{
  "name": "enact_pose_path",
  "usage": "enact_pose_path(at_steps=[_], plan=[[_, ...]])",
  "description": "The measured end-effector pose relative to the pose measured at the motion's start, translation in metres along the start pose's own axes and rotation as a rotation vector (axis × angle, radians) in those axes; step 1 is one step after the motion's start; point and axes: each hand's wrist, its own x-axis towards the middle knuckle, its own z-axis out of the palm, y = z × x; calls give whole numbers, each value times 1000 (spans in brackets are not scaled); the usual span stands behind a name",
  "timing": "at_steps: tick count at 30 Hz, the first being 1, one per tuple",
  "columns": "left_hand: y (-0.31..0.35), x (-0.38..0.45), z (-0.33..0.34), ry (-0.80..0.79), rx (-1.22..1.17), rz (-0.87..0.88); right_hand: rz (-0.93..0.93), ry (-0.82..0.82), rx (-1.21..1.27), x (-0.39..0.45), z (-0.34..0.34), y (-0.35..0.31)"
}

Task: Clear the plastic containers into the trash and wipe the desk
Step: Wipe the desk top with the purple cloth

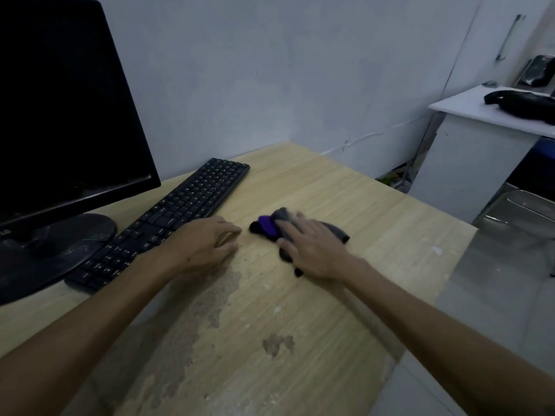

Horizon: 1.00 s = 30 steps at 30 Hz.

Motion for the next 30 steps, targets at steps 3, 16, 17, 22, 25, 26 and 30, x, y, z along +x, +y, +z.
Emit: enact_pose_path(at_steps=[3, 16, 17, 22, 25, 26, 30], plan=[[1, -3, -5, 3, -15, 10, -149, -39, 48, -54, 8, -49], [33, -46, -14, 155, -76, 41, 76, -40, 17, -31, -2, 13], [30, -47, -14, 160, -83, 28, 142, -36, 18, -13, -1, 14], [7, -58, -11, 193, -105, -32, 266, -34, 39, 77, 3, -22], [-9, -64, -13, 233, -92, -34, 123, -46, 17, 107, 11, -56], [-15, -64, -14, 243, -92, -29, 76, -63, 7, 110, 13, -65], [-24, -58, -18, 293, -134, 6, -117, -57, 6, 75, 17, -84]])
